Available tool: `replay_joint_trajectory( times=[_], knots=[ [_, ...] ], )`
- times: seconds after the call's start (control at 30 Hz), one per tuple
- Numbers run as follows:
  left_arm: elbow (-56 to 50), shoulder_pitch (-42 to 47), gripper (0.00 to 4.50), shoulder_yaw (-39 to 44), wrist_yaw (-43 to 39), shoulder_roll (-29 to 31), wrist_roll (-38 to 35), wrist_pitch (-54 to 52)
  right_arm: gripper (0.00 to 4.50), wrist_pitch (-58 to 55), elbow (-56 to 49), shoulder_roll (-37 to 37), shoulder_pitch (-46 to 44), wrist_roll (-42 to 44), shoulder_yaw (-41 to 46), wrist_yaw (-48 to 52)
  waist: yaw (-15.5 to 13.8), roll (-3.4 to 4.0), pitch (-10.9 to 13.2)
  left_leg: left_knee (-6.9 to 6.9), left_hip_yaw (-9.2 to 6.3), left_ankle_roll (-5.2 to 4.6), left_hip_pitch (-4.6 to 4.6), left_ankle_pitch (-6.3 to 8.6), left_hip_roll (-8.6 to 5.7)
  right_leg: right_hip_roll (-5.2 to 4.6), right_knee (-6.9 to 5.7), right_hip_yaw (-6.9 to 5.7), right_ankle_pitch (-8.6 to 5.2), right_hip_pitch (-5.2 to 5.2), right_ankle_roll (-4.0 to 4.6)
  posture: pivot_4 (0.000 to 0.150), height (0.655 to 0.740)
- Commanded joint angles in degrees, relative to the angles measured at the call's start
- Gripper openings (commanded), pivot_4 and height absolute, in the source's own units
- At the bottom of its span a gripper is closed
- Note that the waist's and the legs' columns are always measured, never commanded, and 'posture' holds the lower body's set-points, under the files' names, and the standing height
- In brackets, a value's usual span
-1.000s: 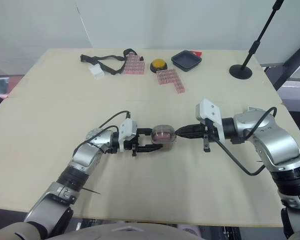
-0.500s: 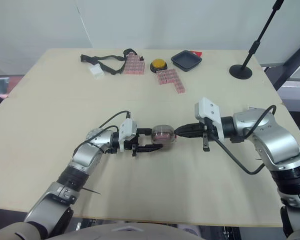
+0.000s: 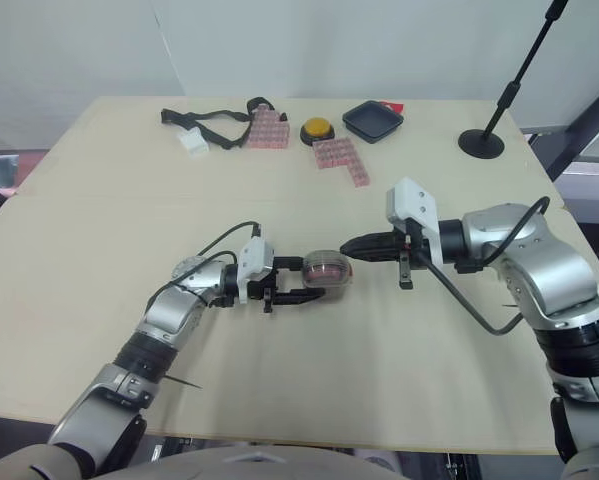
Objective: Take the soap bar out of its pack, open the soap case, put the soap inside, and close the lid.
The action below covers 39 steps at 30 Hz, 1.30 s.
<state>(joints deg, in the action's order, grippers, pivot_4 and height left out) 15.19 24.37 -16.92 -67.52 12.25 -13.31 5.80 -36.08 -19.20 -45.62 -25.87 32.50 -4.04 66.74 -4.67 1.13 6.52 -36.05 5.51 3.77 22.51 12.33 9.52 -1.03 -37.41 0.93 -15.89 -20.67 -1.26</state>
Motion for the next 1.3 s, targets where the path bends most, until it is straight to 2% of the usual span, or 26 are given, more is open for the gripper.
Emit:
replay_joint_trajectory(
  times=[0.03, 1.3],
  knots=[
    [-1.62, 0.74, 1.93, 0.20, 0.29, -0.15, -0.27, 0.94, 0.03, 0.82, -1.56, 0.18, -0.18, -0.07, -0.22, -0.06, 0.01, 0.00, 0.00, 0.00, 0.00, 0.00, 0.00, 0.00, 0.00, 0.00, 0.01, 0.00, 0.00, 0.00, 0.00, 0.150, 0.7400],
    [-1.55, 0.64, 1.93, 0.30, 0.91, -0.21, -0.11, 1.03, 0.03, 2.54, -0.02, 1.32, 1.28, -6.11, -8.98, -2.40, 0.24, -0.01, -0.02, 0.00, 0.01, 0.02, -0.10, -0.01, 0.01, -0.01, 0.06, 0.03, 0.00, 0.21, 0.00, 0.150, 0.7400]
  ],
)
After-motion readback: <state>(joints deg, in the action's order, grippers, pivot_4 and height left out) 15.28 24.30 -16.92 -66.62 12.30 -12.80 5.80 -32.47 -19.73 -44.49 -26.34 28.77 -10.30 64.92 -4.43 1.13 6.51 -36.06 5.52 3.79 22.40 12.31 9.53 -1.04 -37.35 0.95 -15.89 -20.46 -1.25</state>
